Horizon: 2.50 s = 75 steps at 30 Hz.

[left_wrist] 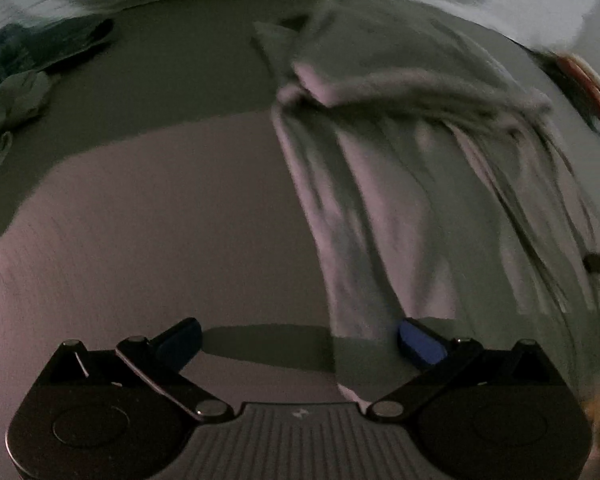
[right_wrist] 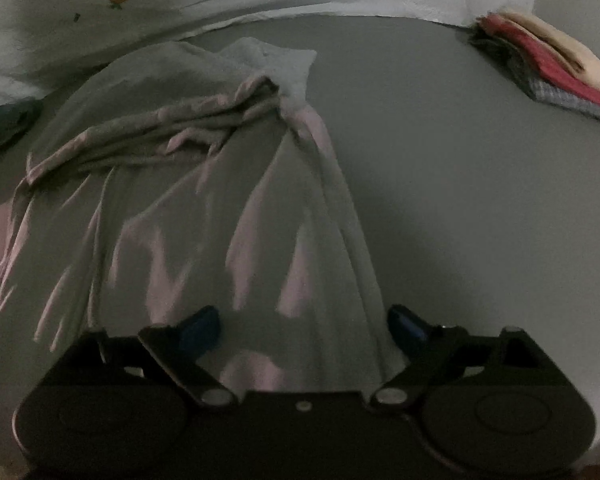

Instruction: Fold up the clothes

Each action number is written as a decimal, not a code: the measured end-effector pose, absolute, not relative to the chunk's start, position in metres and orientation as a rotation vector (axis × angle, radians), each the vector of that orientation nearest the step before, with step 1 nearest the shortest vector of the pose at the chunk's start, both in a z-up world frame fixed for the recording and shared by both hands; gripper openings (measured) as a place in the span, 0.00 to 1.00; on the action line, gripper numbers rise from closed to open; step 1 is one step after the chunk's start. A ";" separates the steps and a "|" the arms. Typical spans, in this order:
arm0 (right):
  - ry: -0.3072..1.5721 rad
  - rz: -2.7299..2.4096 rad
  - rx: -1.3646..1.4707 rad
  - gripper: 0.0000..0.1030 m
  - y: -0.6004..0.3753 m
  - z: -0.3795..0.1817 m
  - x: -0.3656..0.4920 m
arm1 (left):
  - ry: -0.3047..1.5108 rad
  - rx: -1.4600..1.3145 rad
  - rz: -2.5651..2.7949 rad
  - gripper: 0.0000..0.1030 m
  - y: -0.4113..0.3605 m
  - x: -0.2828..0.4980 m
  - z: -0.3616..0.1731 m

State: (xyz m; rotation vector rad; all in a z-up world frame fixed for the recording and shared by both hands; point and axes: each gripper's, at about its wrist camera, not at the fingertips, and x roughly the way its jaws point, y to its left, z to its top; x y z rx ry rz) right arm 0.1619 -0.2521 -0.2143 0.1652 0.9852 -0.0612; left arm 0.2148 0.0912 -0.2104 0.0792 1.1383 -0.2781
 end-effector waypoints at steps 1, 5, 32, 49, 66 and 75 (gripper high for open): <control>0.986 -0.062 0.169 0.91 -0.255 -0.214 0.154 | 1.138 0.083 -0.298 1.00 0.091 0.207 -0.210; 0.979 -0.074 0.188 0.91 -0.265 -0.215 0.120 | 1.151 0.048 -0.332 1.00 0.098 0.183 -0.207; 1.074 0.072 0.376 0.64 -0.318 -0.228 0.063 | 1.248 0.039 -0.246 0.94 0.052 0.110 -0.214; 0.911 0.230 0.437 0.07 -0.320 -0.175 0.061 | 1.213 -0.381 -0.127 0.02 0.109 0.115 -0.190; 0.700 0.322 0.619 0.07 -0.342 -0.113 0.081 | 1.020 -0.771 -0.038 0.02 0.109 0.152 -0.136; 0.628 0.343 0.610 0.07 -0.348 -0.091 0.145 | 0.927 -0.759 -0.029 0.02 0.120 0.230 -0.108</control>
